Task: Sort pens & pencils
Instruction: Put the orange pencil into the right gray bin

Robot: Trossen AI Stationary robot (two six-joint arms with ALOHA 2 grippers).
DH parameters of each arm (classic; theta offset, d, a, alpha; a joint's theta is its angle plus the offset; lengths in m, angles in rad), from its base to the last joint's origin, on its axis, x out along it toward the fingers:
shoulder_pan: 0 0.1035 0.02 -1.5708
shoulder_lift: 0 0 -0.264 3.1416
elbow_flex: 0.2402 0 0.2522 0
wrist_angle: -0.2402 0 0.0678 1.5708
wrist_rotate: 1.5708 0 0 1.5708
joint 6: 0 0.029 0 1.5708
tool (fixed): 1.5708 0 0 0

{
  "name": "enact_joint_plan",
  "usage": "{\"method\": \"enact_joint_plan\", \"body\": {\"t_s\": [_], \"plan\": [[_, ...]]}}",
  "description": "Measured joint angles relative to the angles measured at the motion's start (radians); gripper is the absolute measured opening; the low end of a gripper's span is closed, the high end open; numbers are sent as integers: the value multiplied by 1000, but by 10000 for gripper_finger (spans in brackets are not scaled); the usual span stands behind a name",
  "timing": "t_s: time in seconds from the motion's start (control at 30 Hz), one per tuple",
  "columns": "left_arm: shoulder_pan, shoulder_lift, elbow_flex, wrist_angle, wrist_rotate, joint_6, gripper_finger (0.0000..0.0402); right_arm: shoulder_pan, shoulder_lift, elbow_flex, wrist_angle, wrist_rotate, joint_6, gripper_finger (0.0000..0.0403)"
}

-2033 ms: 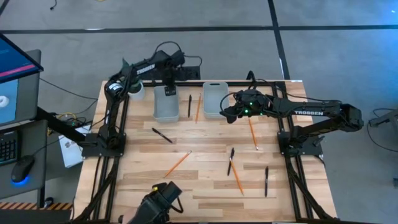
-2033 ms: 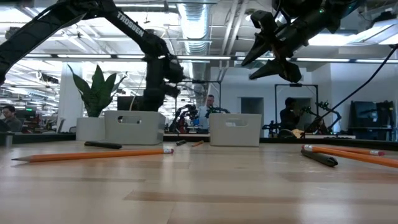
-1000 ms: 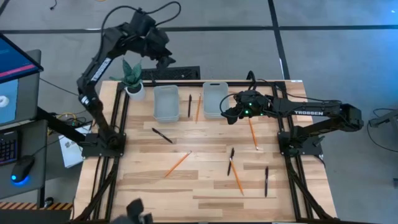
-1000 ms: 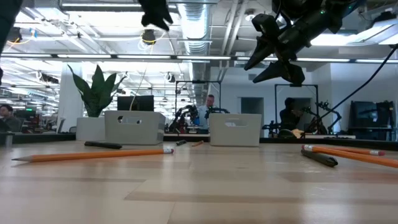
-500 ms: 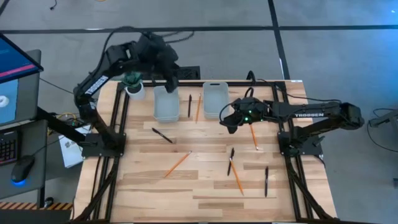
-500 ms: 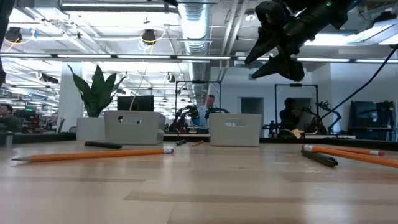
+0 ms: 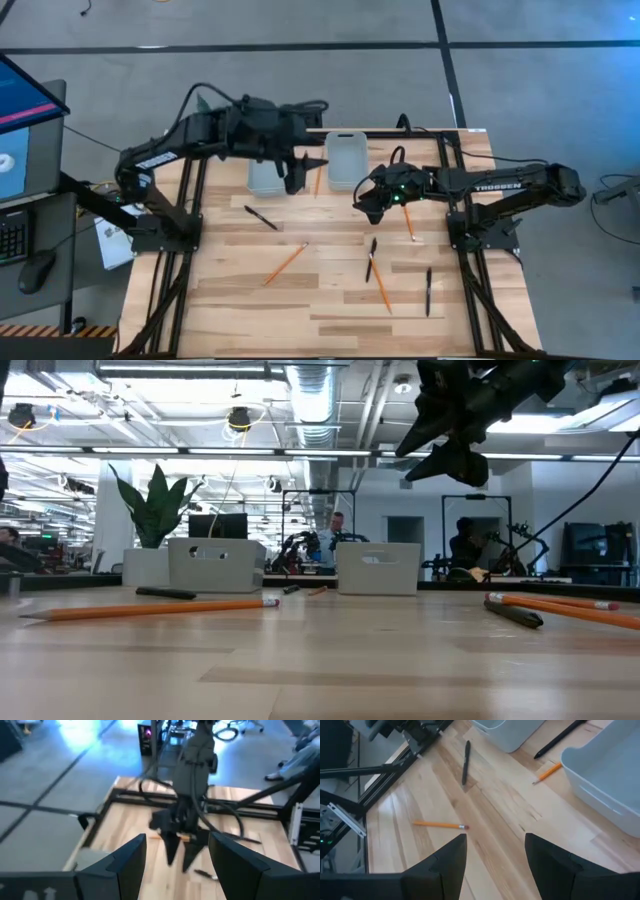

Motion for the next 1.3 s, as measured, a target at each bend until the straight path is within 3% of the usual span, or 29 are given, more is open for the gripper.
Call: {"method": "enact_joint_plan", "body": {"t_s": [0.13,0.33,0.5,0.73,1.0,1.17,1.3], "plan": [[0,-95,-201,86,-13,-38,206,0,0,0,-2,0,-13,221],[-17,-313,-598,449,-7,-52,206,0,0,0,-1,0,-21,221],[-35,-475,-902,642,-15,-102,206,0,0,0,0,-1,-20,221],[-57,-630,-1224,948,-17,-133,206,0,0,0,1,-1,8,221],[-66,-691,-1404,1081,-17,-254,206,-12,0,0,-28,0,118,221],[-66,-673,-1437,1087,-17,-285,206,-11,0,0,-216,4,219,221],[-77,-674,-1455,1093,-18,-225,206,-9,0,0,-410,58,295,221]]}}
